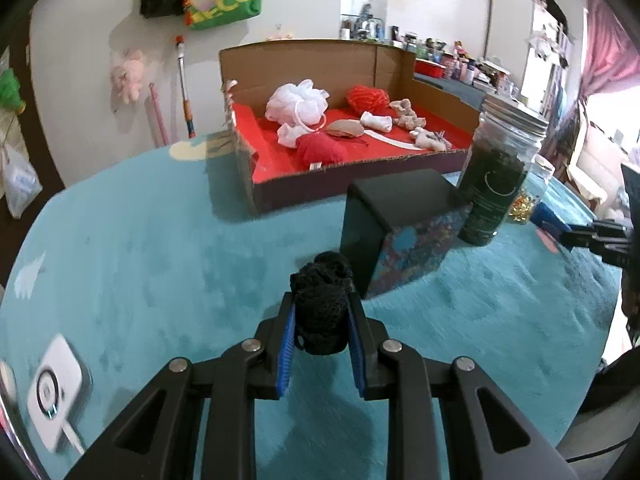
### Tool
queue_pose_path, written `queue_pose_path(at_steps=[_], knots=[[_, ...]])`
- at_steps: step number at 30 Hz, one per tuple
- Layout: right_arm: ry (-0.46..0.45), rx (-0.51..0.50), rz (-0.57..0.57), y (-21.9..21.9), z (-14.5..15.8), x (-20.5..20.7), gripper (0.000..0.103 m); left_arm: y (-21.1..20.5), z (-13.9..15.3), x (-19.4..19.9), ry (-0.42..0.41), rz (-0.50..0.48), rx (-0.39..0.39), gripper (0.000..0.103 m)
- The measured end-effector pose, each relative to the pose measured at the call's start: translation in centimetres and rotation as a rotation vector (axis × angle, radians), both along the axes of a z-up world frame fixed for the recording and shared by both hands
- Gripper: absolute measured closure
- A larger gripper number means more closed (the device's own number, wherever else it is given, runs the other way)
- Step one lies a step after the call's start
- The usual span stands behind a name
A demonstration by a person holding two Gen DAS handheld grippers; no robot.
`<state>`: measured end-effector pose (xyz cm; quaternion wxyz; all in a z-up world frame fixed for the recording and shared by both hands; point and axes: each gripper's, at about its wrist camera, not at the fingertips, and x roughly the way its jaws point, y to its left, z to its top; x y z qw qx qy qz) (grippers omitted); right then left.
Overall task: Organize soft objects
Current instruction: 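Lift and carry the black ball and blue roll with both tools into the box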
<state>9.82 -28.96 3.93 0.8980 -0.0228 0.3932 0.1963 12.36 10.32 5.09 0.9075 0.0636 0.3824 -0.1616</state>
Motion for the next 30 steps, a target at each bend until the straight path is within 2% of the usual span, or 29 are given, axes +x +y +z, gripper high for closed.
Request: queue_pose_path(at_steps=[10, 21, 30], knots=[[-0.010, -0.026, 0.045, -0.9, 0.6, 3.3, 0.088, 0.5, 0.4, 3.7, 0.004, -0.052, 0.018, 0.078], [-0.015, -0.011, 0.123, -1.4, 1.6, 6.8, 0.088, 0.6, 1.4, 6.0, 0.004, -0.138, -0.002, 0.078], [-0.061, -0.019, 0.181, -1.2, 3.9, 8.4, 0.088, 0.2, 3.4, 7.4, -0.007, -0.200, -0.035, 0.078]])
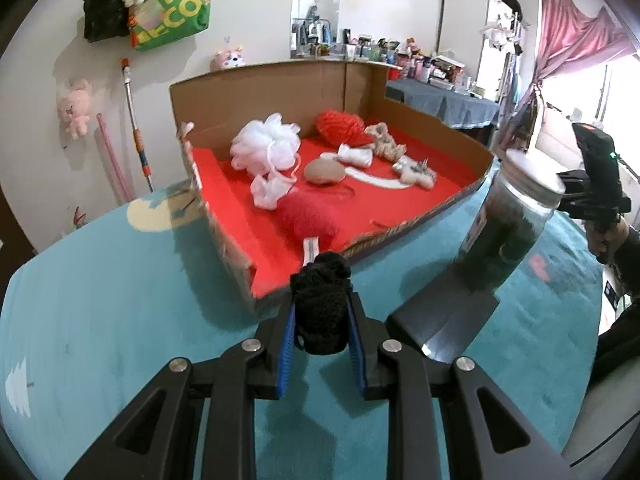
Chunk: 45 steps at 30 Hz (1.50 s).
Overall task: Organize soft objects
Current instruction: 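Lift and carry the black ball and blue roll with both tools into the box, then open both tools to drop the black ball and blue roll into the box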
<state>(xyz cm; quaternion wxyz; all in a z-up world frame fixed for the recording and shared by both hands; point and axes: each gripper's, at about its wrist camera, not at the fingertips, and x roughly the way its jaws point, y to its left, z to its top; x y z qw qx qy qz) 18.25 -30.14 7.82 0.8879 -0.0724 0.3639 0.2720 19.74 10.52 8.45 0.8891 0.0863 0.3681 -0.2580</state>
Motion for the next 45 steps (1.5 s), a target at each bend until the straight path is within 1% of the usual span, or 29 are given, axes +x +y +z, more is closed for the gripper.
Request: queue_pose_path(at_steps=[5, 8, 11, 14, 18, 20, 22, 24, 26, 30, 36, 38, 41, 44, 45], knots=[[-0.018, -0.001, 0.028, 0.6, 1.5, 1.7, 0.088, -1.2, 1.3, 1.3, -0.009, -0.031, -0.015, 0.078], [-0.019, 0.006, 0.058, 1.3, 2.3, 3.0, 0.088, -2.5, 1.9, 2.5, 0.007, -0.054, -0.031, 0.078], [-0.005, 0.024, 0.089, 2.1, 3.1, 4.7, 0.088, -4.0, 2.4, 3.9, 0.030, -0.066, -0.024, 0.078], [0.027, 0.037, 0.136, 3.5, 3.8, 6.5, 0.088, -5.7, 2.8, 5.7, 0.068, -0.076, -0.014, 0.078], [0.113, 0.056, 0.204, 6.1, 4.3, 9.4, 0.088, -8.4, 2.7, 8.2, 0.133, -0.094, 0.010, 0.078], [0.152, 0.045, 0.207, 7.2, 4.1, 10.7, 0.088, -9.6, 2.0, 9.6, 0.188, -0.099, 0.026, 0.078], [0.230, 0.036, 0.215, 8.4, 3.4, 12.4, 0.088, -10.7, 1.2, 10.6, 0.231, -0.096, 0.045, 0.078], [0.287, 0.016, 0.208, 9.4, 2.6, 13.9, 0.088, -11.7, 0.3, 11.5, 0.270, -0.099, 0.075, 0.078], [0.321, 0.001, 0.201, 10.0, 2.0, 14.9, 0.088, -12.7, -0.5, 12.1, 0.285, -0.099, 0.110, 0.077], [0.386, -0.036, 0.193, 11.3, 0.7, 16.6, 0.087, -13.5, -1.1, 13.1, 0.302, -0.092, 0.137, 0.077], [0.417, -0.068, 0.179, 12.3, -0.4, 17.3, 0.087, -13.9, -2.0, 13.9, 0.324, -0.081, 0.160, 0.077], [0.427, -0.067, 0.171, 12.3, -0.6, 17.7, 0.087, -14.0, -2.4, 14.0, 0.328, -0.077, 0.171, 0.074], [0.440, -0.080, 0.157, 12.7, -0.8, 18.0, 0.087, -14.0, -2.7, 14.2, 0.332, -0.073, 0.166, 0.072], [0.446, -0.101, 0.146, 13.4, -1.2, 18.4, 0.087, -14.1, -2.7, 14.4, 0.327, -0.063, 0.172, 0.065], [0.445, -0.107, 0.144, 13.6, -1.2, 18.4, 0.087, -14.1, -2.7, 14.4, 0.326, -0.061, 0.172, 0.062]])
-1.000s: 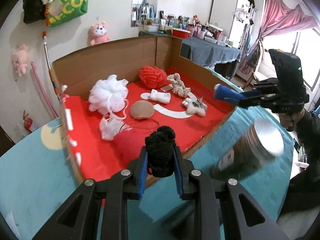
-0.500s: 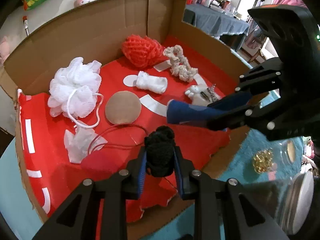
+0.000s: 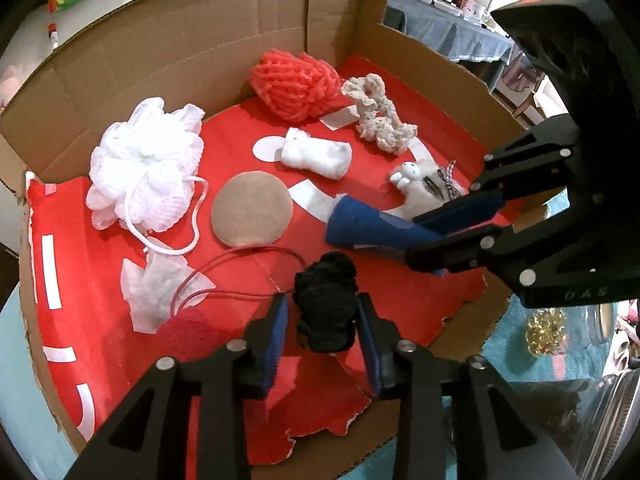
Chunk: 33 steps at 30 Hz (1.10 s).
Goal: Organize soft objects
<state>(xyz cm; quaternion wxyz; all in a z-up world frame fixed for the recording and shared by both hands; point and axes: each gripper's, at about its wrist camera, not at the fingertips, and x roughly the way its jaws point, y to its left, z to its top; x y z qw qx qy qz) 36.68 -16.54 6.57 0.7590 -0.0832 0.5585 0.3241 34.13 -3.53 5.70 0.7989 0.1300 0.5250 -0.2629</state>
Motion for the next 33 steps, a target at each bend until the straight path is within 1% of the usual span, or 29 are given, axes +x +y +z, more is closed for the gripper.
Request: queue_pose_path(at_steps=[4, 8, 10, 12, 13, 14, 15, 16, 17, 18, 20, 22, 25, 30, 33], knots=[[-0.030, -0.037, -0.009, 0.5, 0.0, -0.1, 0.086, 0.3, 0.2, -0.2, -0.020, 0.009, -0.006, 0.045], [-0.060, -0.062, -0.036, 0.7, 0.1, -0.5, 0.084, 1.0, 1.0, -0.6, -0.039, 0.043, -0.025, 0.039], [-0.064, -0.063, -0.059, 0.6, 0.2, -0.7, 0.084, 1.6, 1.6, -0.9, -0.051, 0.078, -0.039, 0.032], [-0.072, -0.065, -0.080, 0.5, 0.4, -1.0, 0.083, 2.1, 2.0, -1.2, -0.065, 0.102, -0.048, 0.029], [-0.076, -0.069, -0.087, 0.4, 0.5, -1.1, 0.083, 2.3, 2.3, -1.4, -0.074, 0.112, -0.053, 0.027], [-0.081, -0.073, -0.095, 0.4, 0.6, -1.2, 0.080, 2.5, 2.6, -1.7, -0.083, 0.121, -0.057, 0.025], [-0.086, -0.075, -0.106, 0.4, 0.7, -1.4, 0.076, 2.7, 2.9, -1.9, -0.092, 0.132, -0.057, 0.021], [-0.089, -0.077, -0.114, 0.3, 0.7, -1.5, 0.058, 3.1, 3.2, -2.3, -0.103, 0.146, -0.058, 0.020], [-0.105, -0.075, -0.130, 0.3, 1.0, -1.7, 0.031, 3.4, 3.5, -2.6, -0.112, 0.159, -0.059, 0.019], [-0.131, -0.072, -0.138, 0.2, 1.4, -2.0, 0.025, 3.5, 3.7, -2.9, -0.117, 0.172, -0.058, 0.017], [-0.168, -0.076, -0.157, 0.2, 2.1, -2.5, 0.025, 4.0, 4.2, -3.5, -0.128, 0.207, -0.056, 0.012], [-0.169, -0.062, -0.197, -0.3, 2.7, -2.7, 0.025, 4.4, 4.6, -4.2, -0.142, 0.246, -0.055, 0.006], [-0.174, -0.069, -0.285, -1.4, 3.4, -3.0, 0.025, 4.7, 4.7, -4.8, -0.156, 0.304, -0.042, 0.002], [-0.120, -0.047, -0.401, -3.1, 3.3, -3.5, 0.025, 5.2, 4.4, -5.2, -0.146, 0.393, -0.044, 0.002], [-0.113, -0.053, -0.421, -3.3, 3.0, -4.3, 0.025, 5.1, 4.0, -5.1, -0.128, 0.421, -0.046, 0.002]])
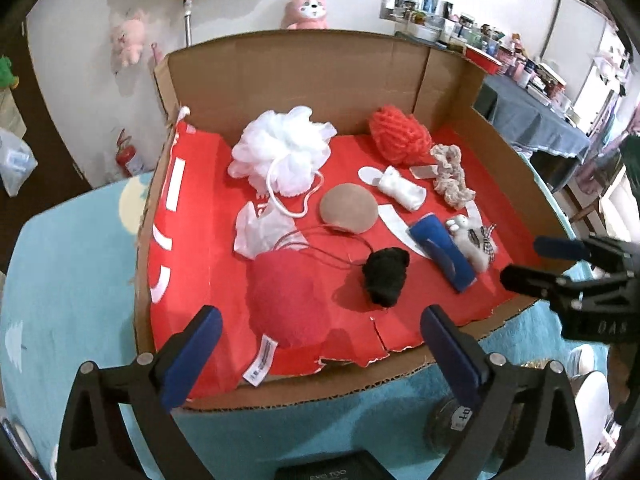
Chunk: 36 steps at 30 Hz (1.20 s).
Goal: Organize soft objects
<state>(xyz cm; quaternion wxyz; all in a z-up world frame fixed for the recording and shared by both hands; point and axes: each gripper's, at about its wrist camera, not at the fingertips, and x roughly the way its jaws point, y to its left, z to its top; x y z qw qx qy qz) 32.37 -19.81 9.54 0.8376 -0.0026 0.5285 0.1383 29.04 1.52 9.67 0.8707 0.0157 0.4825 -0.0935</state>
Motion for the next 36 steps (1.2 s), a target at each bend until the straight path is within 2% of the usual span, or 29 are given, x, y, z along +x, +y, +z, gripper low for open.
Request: queue_pose_path(at_steps=[5, 10, 16, 18, 22, 36], knots=[[0.015, 0.012, -0.013, 0.1, -0.3, -1.0, 0.025, -0.2, -0.4, -0.2, 0.009, 0.030, 0.003, 0.002], [0.016, -0.018, -0.033, 0.2, -0.8, -1.0, 0.025, 0.0, -0.9, -0.3, 0.027, 0.067, -0.002, 0.000], [0.029, -0.059, -0.051, 0.5, -2.3, -0.9, 0.025, 0.0, -1.7, -0.5, 0.031, 0.087, 0.030, 0.000], [0.021, -0.042, -0.055, 0.4, -2.1, -1.0, 0.025, 0.1, -2.0, -0.5, 0.038, 0.097, 0.029, 0.000], [0.010, -0.050, -0.064, 0.3, -2.1, -1.2, 0.025, 0.5, -1.9, -0.7, 0.016, 0.114, 0.037, 0.000], [0.001, -0.054, -0.067, 0.0, -2.0, -1.5, 0.025, -0.3, -1.9, -0.7, 0.003, 0.076, 0.066, 0.000]])
